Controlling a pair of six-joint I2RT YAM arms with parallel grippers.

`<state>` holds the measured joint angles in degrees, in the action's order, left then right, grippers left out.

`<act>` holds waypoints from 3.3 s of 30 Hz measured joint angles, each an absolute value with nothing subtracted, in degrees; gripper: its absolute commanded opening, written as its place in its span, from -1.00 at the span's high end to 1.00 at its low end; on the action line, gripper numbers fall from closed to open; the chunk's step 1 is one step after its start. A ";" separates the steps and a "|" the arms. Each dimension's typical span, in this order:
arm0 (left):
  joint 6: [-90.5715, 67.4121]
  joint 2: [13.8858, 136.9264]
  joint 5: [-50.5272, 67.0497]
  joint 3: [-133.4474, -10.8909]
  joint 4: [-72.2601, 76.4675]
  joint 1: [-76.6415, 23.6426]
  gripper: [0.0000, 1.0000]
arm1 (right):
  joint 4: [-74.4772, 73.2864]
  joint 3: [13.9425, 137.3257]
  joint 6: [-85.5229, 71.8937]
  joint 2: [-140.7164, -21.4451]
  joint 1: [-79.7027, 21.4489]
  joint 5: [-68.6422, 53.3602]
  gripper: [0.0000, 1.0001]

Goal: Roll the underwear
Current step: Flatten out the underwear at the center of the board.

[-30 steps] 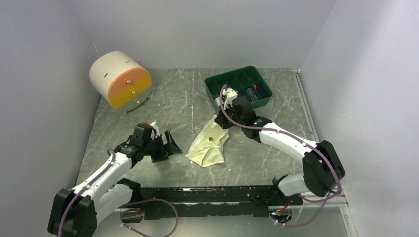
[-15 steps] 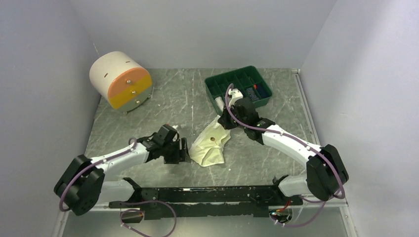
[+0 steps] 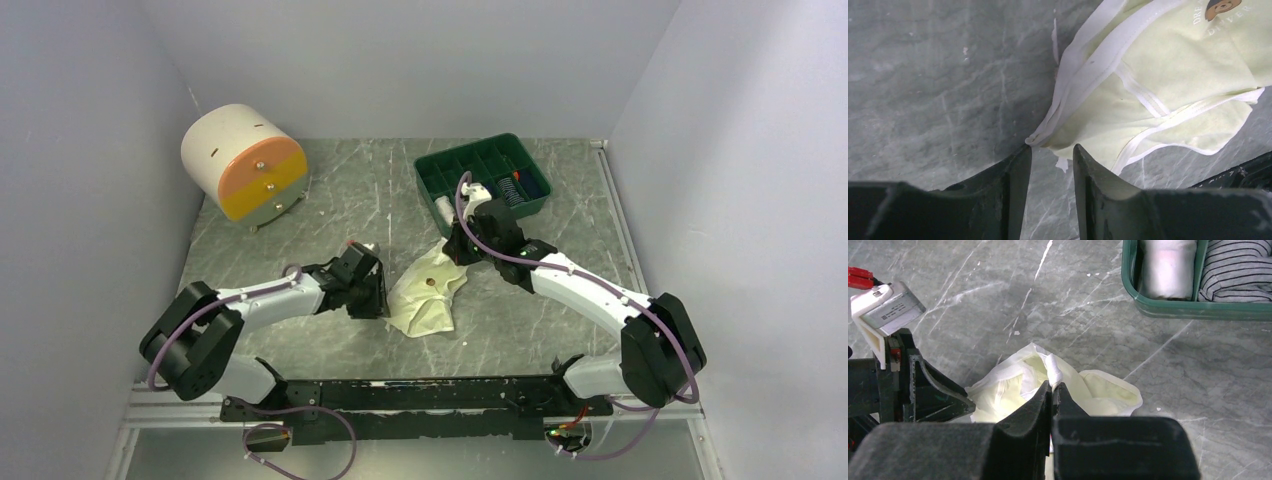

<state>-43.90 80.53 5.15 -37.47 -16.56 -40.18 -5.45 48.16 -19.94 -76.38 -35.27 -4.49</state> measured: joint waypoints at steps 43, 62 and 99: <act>-41.15 43.79 -14.94 -65.93 -56.49 -42.04 0.90 | -15.40 45.43 -44.27 -37.63 -35.24 -32.69 1.00; -27.64 82.21 -10.92 -61.10 -43.29 -30.81 0.29 | -3.07 39.88 -47.70 -83.79 -29.89 -4.43 0.61; -36.93 78.06 12.01 -36.27 -24.23 -29.82 0.62 | -7.03 47.94 -23.09 -92.88 -26.39 -12.86 -0.02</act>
